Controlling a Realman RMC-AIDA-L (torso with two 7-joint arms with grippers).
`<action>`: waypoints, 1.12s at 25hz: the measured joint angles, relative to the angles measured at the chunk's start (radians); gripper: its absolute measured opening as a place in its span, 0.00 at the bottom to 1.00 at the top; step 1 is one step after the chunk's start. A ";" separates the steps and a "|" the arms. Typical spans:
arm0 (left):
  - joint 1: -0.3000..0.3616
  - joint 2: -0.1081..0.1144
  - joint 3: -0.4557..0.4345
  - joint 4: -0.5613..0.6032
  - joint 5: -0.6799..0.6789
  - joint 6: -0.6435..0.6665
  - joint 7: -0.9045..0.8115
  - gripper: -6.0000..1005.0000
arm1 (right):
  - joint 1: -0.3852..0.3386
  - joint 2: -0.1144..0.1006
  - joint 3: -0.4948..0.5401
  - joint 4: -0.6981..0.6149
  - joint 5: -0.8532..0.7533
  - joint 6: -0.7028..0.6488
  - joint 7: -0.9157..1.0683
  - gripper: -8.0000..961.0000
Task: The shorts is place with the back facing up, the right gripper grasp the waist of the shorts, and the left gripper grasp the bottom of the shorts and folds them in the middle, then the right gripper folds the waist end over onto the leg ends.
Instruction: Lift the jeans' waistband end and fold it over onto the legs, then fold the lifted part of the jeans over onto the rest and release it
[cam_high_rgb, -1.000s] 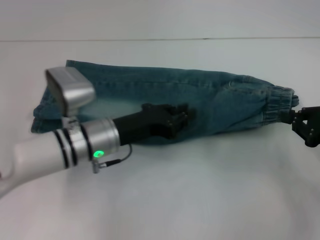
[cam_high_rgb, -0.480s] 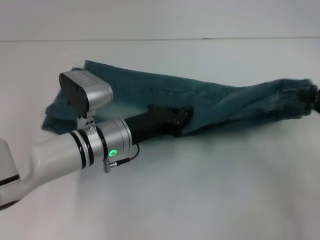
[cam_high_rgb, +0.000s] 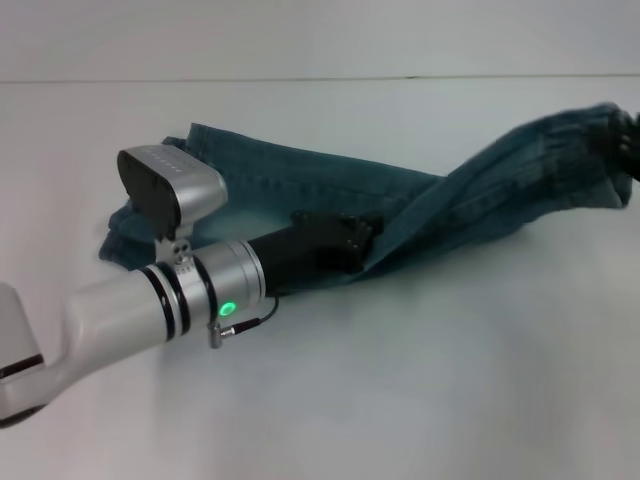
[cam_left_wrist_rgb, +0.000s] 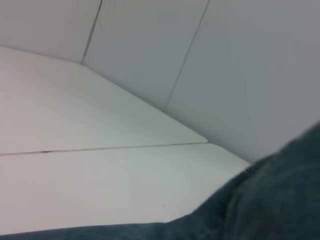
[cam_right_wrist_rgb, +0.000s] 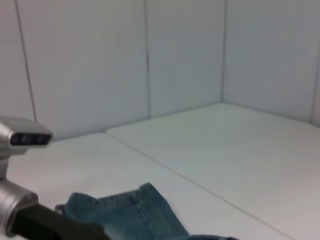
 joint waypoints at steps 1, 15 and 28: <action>-0.002 0.000 -0.002 -0.009 0.000 0.004 0.008 0.01 | 0.020 -0.002 -0.006 0.009 -0.001 0.005 -0.004 0.09; 0.045 0.000 -0.130 -0.145 0.004 0.012 0.210 0.01 | 0.357 -0.034 -0.198 0.275 -0.027 0.242 -0.090 0.10; 0.251 0.005 -0.378 -0.077 0.007 0.059 0.421 0.01 | 0.540 -0.044 -0.419 0.430 -0.028 0.419 -0.093 0.12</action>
